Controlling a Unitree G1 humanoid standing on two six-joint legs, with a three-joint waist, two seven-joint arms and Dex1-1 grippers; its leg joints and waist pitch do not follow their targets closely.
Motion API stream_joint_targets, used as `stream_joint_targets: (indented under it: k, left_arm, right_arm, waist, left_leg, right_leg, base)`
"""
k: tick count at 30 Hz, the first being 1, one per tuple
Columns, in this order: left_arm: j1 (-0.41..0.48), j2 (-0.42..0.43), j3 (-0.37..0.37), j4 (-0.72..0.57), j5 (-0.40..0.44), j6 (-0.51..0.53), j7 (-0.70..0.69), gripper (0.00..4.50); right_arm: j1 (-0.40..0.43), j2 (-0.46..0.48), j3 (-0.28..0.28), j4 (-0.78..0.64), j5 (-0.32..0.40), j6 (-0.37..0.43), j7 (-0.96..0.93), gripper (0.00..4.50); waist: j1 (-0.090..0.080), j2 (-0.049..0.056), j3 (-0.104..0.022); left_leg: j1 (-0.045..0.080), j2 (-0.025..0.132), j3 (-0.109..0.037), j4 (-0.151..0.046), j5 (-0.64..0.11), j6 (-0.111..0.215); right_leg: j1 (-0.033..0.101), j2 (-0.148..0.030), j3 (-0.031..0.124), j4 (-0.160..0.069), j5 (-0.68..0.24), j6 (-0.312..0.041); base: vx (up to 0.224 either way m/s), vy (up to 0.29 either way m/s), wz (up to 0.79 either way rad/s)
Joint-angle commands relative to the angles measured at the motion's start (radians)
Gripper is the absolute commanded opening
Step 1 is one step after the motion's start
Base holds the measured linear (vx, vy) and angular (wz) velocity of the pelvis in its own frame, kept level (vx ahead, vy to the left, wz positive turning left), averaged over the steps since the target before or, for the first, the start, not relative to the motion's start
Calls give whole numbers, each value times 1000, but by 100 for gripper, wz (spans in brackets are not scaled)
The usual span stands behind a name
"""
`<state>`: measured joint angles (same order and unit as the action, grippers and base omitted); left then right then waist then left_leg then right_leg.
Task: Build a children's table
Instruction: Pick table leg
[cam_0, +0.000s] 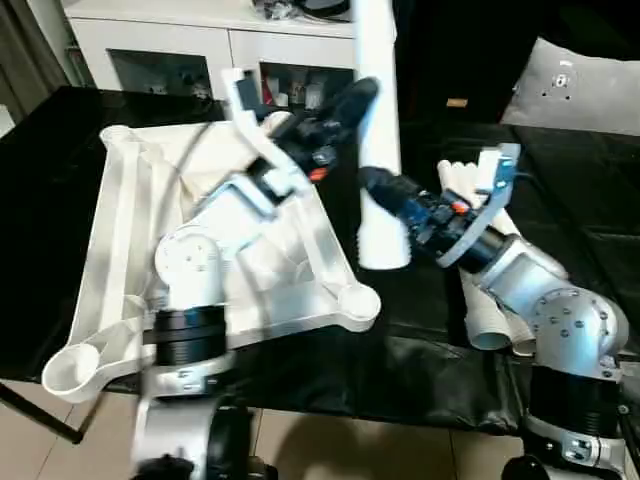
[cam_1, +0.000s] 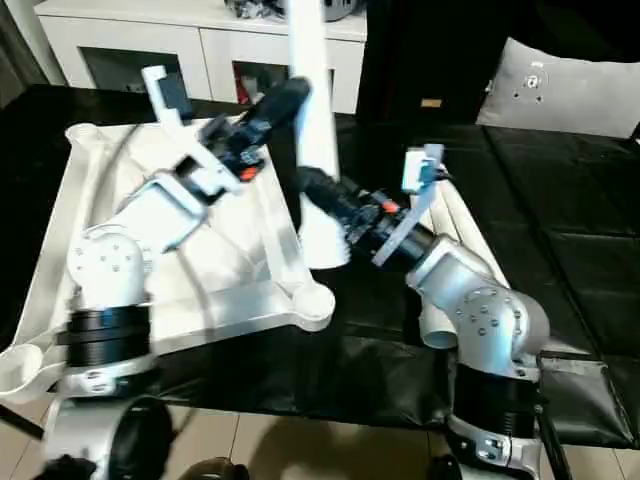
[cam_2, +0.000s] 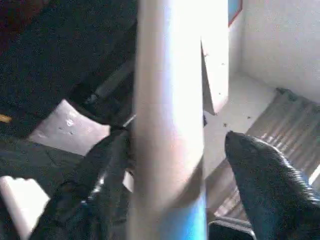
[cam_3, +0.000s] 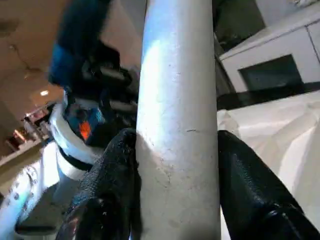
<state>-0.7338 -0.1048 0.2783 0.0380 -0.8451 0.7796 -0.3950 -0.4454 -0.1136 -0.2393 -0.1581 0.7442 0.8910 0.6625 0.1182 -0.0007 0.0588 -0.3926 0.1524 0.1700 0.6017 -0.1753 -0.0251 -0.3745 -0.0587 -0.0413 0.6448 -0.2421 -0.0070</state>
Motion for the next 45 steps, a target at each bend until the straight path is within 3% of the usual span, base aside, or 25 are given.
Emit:
stream_joint_targets:
  k: [1,2,3,4,5,7,10,11,15,21,30,31,37,45]
  left_arm:
    - [-18,2,-22,-27,-5,8,6,345]
    - [-12,10,-60,-42,40,-10,8,330]
    - [-12,10,-60,-42,40,-10,8,321]
    - [-11,14,-84,-45,84,-38,19,314]
    - [-12,27,-135,-40,186,-105,45,312]
    - [-14,32,-162,-33,238,-144,62,301]
    - [-23,19,-174,-26,267,-184,94,276]
    - [-29,7,-181,-18,298,-217,127,270]
    - [-33,-38,-189,0,378,-298,235,241]
    - [-17,-56,-218,-8,404,-332,232,196]
    - [-10,-59,-238,2,408,-351,239,187]
    - [-9,-59,-240,2,407,-350,238,186]
    - [-10,-61,-237,7,400,-349,238,186]
    - [-11,-60,-178,32,392,-351,296,186]
  right_arm:
    - [10,-23,36,-24,-61,-44,-8,188]
    - [18,-38,92,-30,-140,-112,-19,188]
    - [18,-38,92,-30,-140,-112,-19,188]
    - [17,-29,108,-31,-178,-165,-33,188]
    - [12,-18,130,-34,-226,-223,-62,188]
    - [8,-25,165,-29,-292,-287,-87,188]
    - [13,-49,241,-1,-397,-403,-101,188]
    - [15,-55,277,15,-459,-477,-119,188]
    - [17,-46,323,50,-563,-596,-182,188]
    - [28,-37,345,82,-604,-660,-204,188]
    - [29,-24,349,127,-626,-729,-227,188]
    - [27,-23,349,130,-627,-732,-228,188]
    - [22,-23,347,153,-625,-749,-231,188]
    - [10,-25,351,182,-648,-731,-257,188]
  waist:
    - [5,-12,-65]
    - [5,-11,-67]
    - [7,-12,-67]
    - [3,-13,-66]
    - [2,-12,-65]
    - [-1,-11,-65]
    - [-2,-3,-68]
    - [-6,-6,-69]
    - [-8,-4,-72]
    - [-9,-6,-73]
    - [-12,-4,-70]
    - [-14,5,-70]
    - [-13,-5,-71]
    - [-13,-3,-72]
  left_leg:
    - [17,70,-26,-65,-81,9]
    - [18,69,-26,-65,-74,6]
    - [17,73,-28,-67,-76,3]
    - [18,71,-27,-66,-78,-1]
    - [18,75,-30,-71,-91,0]
    - [19,75,-30,-70,-93,-9]
    - [20,75,-30,-69,-86,-16]
    - [20,74,-29,-66,-85,-16]
    - [17,74,-29,-62,-64,11]
    - [17,74,-27,-59,-65,51]
    - [19,76,-28,-64,-121,39]
    - [20,76,-29,-65,-130,34]
    - [19,75,-28,-64,-125,36]
    - [18,75,-28,-62,-109,46]
  right_leg:
    - [44,-94,48,-87,-44,-181]
    - [44,-93,48,-86,-33,-171]
    - [43,-94,48,-88,-38,-158]
    - [42,-91,48,-87,-38,-152]
    - [40,-94,50,-92,-51,-136]
    - [40,-93,49,-91,-54,-123]
    - [41,-92,48,-85,-6,-140]
    - [42,-90,48,-83,36,-155]
    - [45,-91,47,-76,112,-178]
    - [43,-90,46,-74,122,-205]
    - [40,-90,46,-82,43,-206]
    - [38,-88,47,-84,41,-203]
    - [40,-89,47,-82,57,-204]
    - [40,-89,46,-80,64,-210]
  base:
    - [0,0,0]
    - [0,0,0]
    - [0,0,0]
    - [0,0,0]
    - [0,0,0]
    - [0,0,0]
    - [0,0,0]
    - [0,0,0]
    - [0,0,0]
    - [0,0,0]
    - [0,0,0]
    - [0,0,0]
    - [0,0,0]
    - [0,0,0]
